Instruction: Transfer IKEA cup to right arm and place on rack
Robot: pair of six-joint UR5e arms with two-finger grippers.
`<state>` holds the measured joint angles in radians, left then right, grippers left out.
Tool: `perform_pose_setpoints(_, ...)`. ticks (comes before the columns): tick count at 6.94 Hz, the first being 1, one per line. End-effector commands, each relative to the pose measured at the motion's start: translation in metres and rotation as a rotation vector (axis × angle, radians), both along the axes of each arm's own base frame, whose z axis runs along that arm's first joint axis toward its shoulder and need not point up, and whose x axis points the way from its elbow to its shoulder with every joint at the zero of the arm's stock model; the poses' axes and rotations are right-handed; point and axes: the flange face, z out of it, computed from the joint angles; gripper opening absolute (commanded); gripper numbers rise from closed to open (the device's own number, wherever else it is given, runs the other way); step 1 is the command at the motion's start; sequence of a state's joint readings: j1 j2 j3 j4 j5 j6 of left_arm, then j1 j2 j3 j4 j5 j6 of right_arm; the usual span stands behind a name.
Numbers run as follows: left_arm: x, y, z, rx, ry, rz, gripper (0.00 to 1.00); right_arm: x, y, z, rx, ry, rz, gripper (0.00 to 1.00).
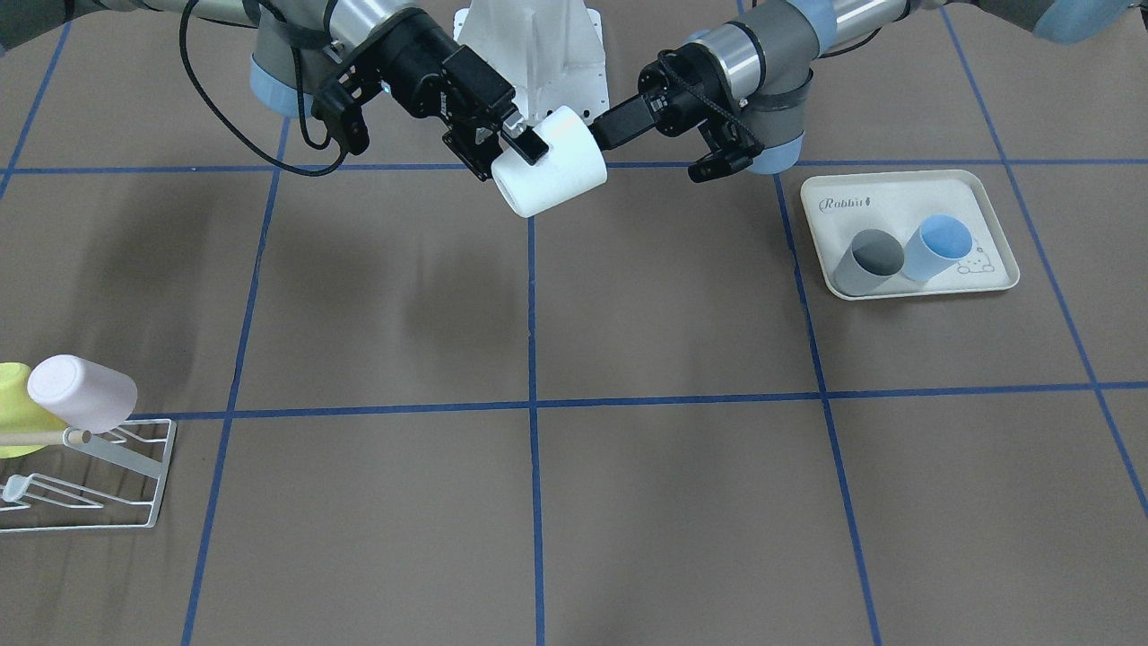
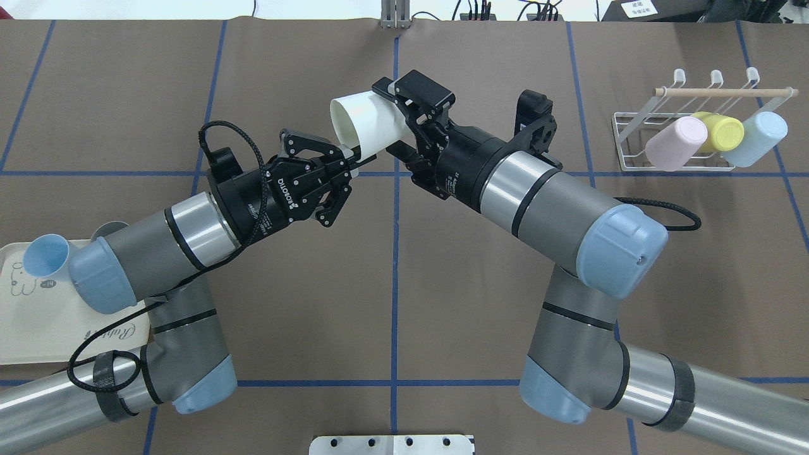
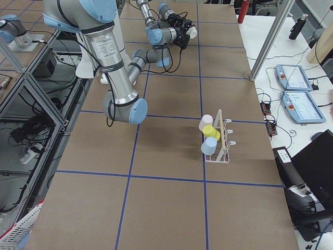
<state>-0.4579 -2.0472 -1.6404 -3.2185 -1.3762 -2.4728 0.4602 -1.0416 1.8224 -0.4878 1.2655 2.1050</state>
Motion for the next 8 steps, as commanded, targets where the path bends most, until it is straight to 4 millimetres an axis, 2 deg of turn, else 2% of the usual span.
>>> perform_pose_setpoints(1, 0.0034, 0.0033, -0.0018, 0.000, 0.003, 0.007, 0.00, 0.0000, 0.0000, 0.0000, 0.000, 0.000, 0.000, 0.99)
perform_pose_setpoints(5, 0.0078, 0.0090, -0.0023, -0.001, 0.005, 0.015, 0.00, -0.0012, 0.0004, 0.0014, -0.001, 0.003, -0.001, 0.96)
perform_pose_setpoints(6, 0.0077, 0.0089, -0.0031, -0.001, 0.007, 0.014, 0.00, -0.0012, 0.0004, 0.0014, -0.002, 0.002, -0.002, 0.82)
perform_pose_setpoints(7, 0.0094, 0.0106, -0.0030, -0.007, 0.010, 0.011, 0.00, -0.0012, 0.0004, 0.0014, -0.002, 0.002, -0.002, 0.34)
perform_pose_setpoints(8, 0.0098, 0.0105, -0.0080, -0.001, 0.014, 0.009, 0.85, -0.0012, 0.0004, 0.0014, -0.001, 0.003, -0.001, 0.00)
